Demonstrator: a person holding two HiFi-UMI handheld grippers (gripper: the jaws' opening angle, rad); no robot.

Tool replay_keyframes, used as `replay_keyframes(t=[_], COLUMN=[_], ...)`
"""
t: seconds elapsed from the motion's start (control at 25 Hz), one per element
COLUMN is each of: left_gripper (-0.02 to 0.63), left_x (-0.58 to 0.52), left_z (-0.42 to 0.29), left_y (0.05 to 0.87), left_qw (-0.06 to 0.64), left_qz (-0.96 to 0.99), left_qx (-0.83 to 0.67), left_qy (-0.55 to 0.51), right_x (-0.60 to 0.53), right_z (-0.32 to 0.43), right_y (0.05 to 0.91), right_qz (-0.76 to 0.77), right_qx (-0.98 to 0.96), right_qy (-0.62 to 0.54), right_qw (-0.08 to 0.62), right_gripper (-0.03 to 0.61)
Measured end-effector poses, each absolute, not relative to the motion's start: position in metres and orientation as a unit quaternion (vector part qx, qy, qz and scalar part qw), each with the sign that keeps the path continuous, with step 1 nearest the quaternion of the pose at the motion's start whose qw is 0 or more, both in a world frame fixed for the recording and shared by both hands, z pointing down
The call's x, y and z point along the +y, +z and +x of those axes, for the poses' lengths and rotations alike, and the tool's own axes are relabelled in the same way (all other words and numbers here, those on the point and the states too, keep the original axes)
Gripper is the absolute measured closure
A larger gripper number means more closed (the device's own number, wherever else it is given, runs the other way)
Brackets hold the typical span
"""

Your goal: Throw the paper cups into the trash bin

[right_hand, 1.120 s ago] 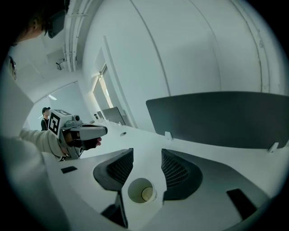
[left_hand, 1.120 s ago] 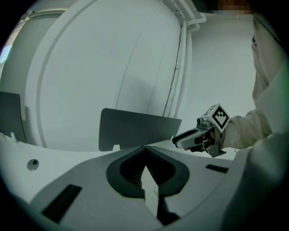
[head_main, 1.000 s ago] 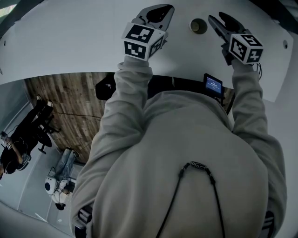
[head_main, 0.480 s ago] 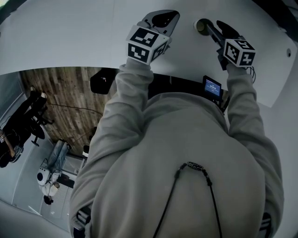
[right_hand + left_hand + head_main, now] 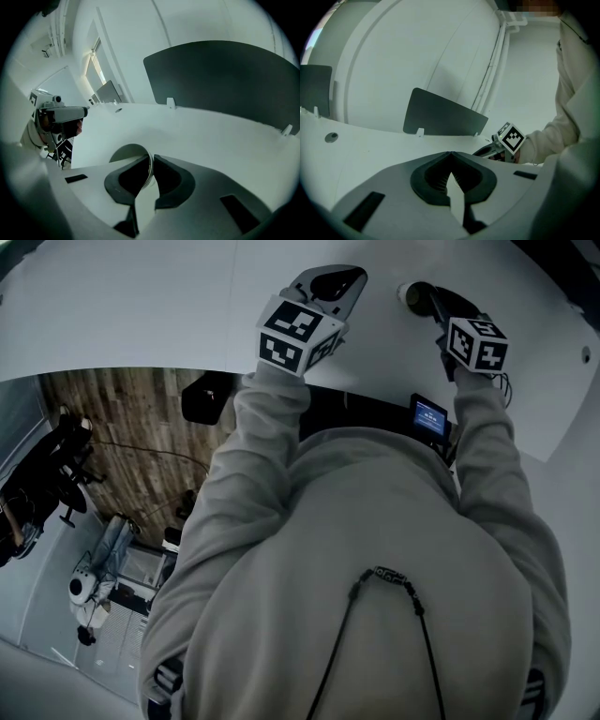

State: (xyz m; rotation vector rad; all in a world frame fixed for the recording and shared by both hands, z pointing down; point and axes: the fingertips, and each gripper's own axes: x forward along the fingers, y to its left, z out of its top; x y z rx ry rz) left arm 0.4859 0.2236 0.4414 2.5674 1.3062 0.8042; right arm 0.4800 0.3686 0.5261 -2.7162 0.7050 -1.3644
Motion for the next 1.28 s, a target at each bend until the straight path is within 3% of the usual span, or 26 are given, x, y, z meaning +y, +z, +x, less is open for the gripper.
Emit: replay_keyframes(t=[0.8, 1.28], left_gripper=[0.611, 0.611], left_x=[0.246, 0.246], left_z=[0.462, 0.440], left_y=[0.393, 0.314], left_qw=[0.054, -0.012], left_qz=[0.868, 0.879], left_qx=[0.451, 0.462], left_qy=[0.200, 0.117], right_x=[0.377, 0.374], right_z=[0.463, 0.442], right_y=[0.458, 0.330], right_qz=[-0.904, -0.935], right_qx=[0.244, 0.271], right_qy=[-0.352, -0.229], right_qw=[0.003, -0.010], right_gripper=[0.537, 0.537])
